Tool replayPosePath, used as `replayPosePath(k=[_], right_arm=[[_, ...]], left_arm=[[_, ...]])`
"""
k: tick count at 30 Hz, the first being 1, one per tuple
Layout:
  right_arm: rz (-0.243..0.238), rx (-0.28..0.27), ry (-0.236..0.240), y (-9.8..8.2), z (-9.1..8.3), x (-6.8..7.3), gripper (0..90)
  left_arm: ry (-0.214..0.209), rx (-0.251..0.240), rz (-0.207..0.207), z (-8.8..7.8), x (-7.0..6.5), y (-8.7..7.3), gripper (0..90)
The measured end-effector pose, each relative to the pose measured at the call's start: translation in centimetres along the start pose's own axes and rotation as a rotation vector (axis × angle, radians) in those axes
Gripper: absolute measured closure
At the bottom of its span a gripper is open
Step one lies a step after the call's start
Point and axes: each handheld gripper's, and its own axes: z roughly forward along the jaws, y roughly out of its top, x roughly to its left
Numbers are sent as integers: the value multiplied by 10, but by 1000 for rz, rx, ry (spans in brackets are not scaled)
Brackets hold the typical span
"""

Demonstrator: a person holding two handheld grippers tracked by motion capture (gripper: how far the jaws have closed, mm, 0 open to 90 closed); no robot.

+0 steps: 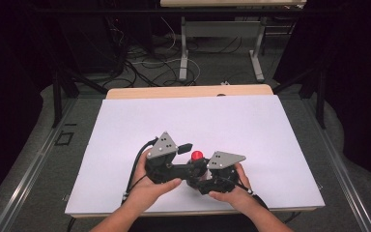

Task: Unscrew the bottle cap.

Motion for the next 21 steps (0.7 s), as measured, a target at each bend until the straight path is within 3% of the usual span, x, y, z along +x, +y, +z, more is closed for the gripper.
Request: replayPosePath(k=[2,4,6,11,13,16,21], right_arm=[[-16,6,31,0,-1,0,293],[-28,-4,57,0,0,2,293],[-42,-5,76,0,0,5,293],[-73,1,132,1,0,8,293],[-89,-13,145,1,1,9,293],[-87,3,170,1,1,10,293],[-57,-7,118,1,1,9,293]], left_arm=[[-46,39,44,-2,9,4,411],[-149,47,39,-3,16,6,418],[-219,55,46,-5,21,6,456],[-336,115,73,-2,25,5,548],[-341,130,99,-1,25,3,574],[-330,121,107,-1,23,2,600],[-216,80,81,0,15,1,608]])
